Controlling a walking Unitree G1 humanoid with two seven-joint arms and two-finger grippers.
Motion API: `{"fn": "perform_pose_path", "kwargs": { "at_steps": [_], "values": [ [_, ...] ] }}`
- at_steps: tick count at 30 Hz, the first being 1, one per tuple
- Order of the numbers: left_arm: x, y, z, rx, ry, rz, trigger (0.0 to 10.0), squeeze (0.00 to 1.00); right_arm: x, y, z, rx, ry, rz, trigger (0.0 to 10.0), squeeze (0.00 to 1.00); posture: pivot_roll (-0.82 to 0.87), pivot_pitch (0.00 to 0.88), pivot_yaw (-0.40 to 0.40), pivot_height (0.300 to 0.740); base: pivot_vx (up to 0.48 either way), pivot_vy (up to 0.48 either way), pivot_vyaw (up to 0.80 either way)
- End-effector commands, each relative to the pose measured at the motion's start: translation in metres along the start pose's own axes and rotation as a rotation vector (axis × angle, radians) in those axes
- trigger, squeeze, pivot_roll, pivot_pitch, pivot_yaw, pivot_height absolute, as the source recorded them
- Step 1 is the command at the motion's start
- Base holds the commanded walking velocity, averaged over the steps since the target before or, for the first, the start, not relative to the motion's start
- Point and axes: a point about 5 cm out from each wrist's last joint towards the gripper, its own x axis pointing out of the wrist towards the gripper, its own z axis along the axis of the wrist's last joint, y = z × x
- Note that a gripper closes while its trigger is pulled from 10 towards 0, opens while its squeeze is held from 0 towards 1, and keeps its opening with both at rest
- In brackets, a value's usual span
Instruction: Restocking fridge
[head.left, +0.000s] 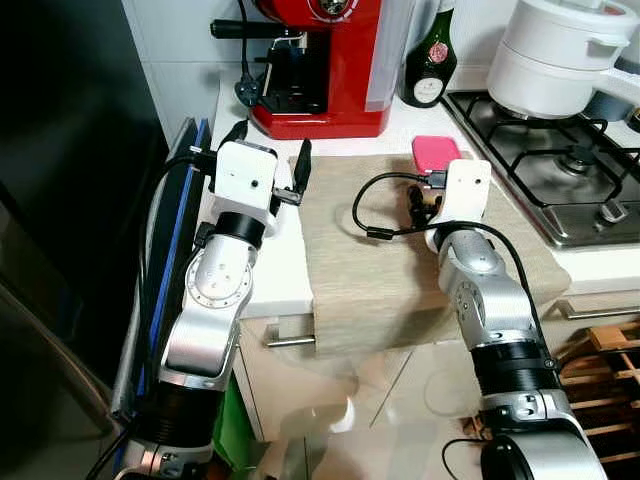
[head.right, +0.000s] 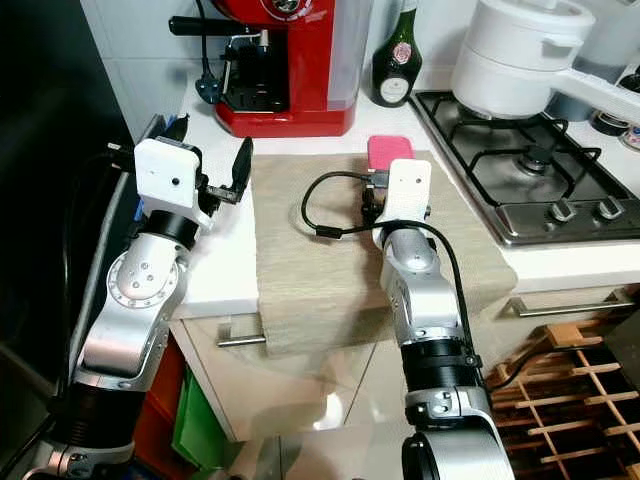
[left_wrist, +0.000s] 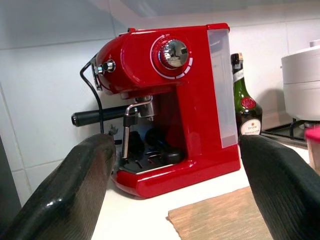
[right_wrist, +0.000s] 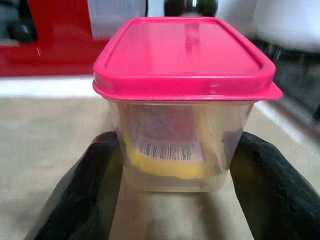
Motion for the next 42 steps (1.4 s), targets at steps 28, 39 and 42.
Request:
{"fn": "perform_pose_path", "kwargs": {
  "at_steps": [28,39,42],
  "values": [
    [-0.012,0.024,-0.035,-0.018,0.183,0.178,10.0,0.00,-0.061,-0.048,0.008,-0.102,-0.402,-0.118,10.0,0.00,0.00,0.000,0.014,0.740,0.000,0.000,0.00],
    [-0.004,0.019,-0.029,-0.038,0.139,0.139,10.0,0.00,-0.050,-0.040,0.016,-0.103,-0.414,-0.110,10.0,0.00,-0.01,0.000,0.027,0.740,0.000,0.000,0.00],
    [-0.003,0.018,-0.028,-0.042,0.133,0.133,10.0,0.00,-0.049,-0.039,0.017,-0.102,-0.415,-0.111,10.0,0.00,-0.01,0.000,0.028,0.740,0.000,0.000,0.00]
  ]
}}
